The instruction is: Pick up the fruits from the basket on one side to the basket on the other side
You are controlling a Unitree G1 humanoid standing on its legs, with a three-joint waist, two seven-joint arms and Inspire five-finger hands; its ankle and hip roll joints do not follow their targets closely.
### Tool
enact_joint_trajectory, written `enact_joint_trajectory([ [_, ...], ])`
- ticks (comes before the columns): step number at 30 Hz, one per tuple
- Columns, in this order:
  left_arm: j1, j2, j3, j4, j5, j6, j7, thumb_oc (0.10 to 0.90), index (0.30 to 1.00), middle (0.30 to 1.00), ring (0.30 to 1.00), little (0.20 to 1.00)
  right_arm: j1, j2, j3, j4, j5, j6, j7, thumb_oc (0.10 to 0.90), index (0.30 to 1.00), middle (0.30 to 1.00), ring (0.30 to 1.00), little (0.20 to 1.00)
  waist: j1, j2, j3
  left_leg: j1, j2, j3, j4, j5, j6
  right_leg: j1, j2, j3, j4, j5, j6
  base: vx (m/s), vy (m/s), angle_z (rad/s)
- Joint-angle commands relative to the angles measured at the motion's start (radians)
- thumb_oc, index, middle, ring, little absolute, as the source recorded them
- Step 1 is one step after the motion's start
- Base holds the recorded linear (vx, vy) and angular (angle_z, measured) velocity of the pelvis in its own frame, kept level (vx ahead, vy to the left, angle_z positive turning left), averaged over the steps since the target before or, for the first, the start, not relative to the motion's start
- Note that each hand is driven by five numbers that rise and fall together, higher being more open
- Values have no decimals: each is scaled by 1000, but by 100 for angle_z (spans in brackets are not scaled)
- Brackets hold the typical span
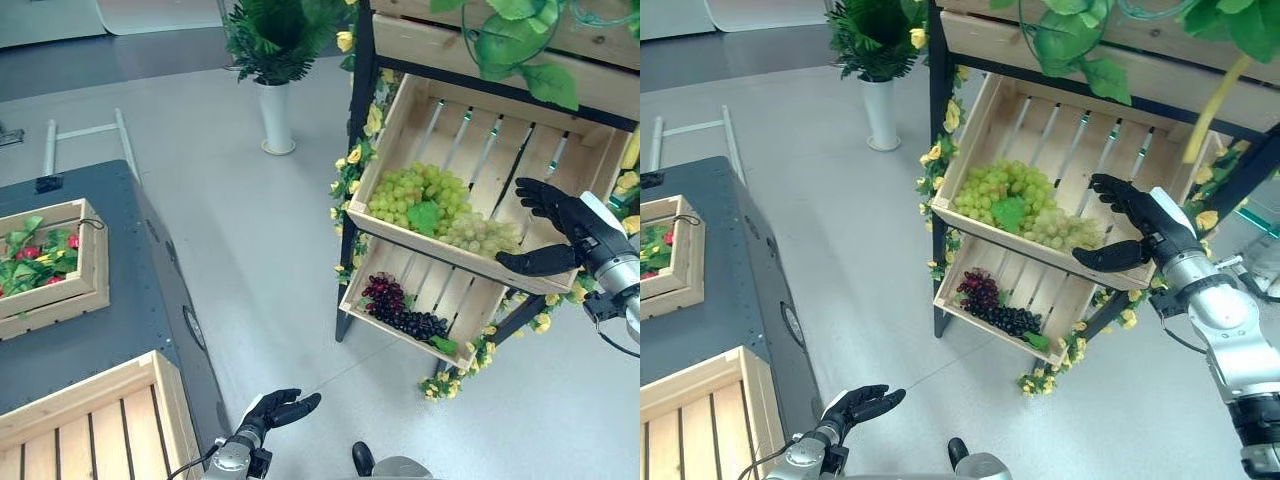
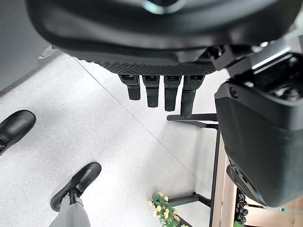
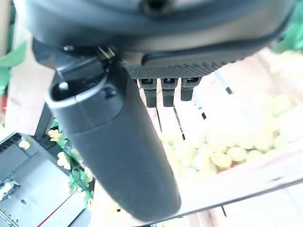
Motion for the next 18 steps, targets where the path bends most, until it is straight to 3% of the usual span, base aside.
enact_joint_trajectory([
  [1, -66, 17, 8, -4, 7, -93, 16, 800, 900, 900, 900, 900, -71, -62, -167, -26, -67, -96, -40, 800, 900, 900, 900, 900, 15, -18, -45, 34, -20, -28, 14, -141, 12, 35, 83, -1, 14, -54, -14, 0, 2, -15],
  [8, -62, 14, 21, 9, -1, -100, 26, 800, 900, 900, 900, 900, -6, -75, -212, -80, -90, -116, -47, 800, 900, 900, 900, 900, -1, -15, -49, 36, -19, -18, 11, -143, 13, 33, 88, 13, 13, -53, -13, 4, 1, -2],
  [13, -46, 13, 26, 12, 14, -109, 27, 800, 900, 900, 900, 900, 47, -63, -256, -168, -184, -207, -101, 800, 900, 900, 900, 900, -2, -10, -52, 33, -20, -18, 11, -143, 13, 28, 89, 12, 16, -55, -11, -1, -2, -1],
  [15, -45, 12, 29, 16, 20, -109, 28, 800, 900, 900, 900, 900, 65, -53, -265, -248, -312, -285, -153, 800, 900, 900, 900, 900, -3, -4, -52, 31, -22, -20, 13, -145, 15, 24, 89, 14, 21, -58, -10, 0, 0, 0],
  [18, -42, 8, 26, 16, 24, -109, 28, 800, 900, 900, 900, 900, 68, -45, -253, -313, -396, -330, -154, 800, 900, 900, 900, 900, 0, 1, -52, 30, -23, -21, 15, -146, 16, 25, 87, 12, 22, -60, -9, 0, 0, 0],
])
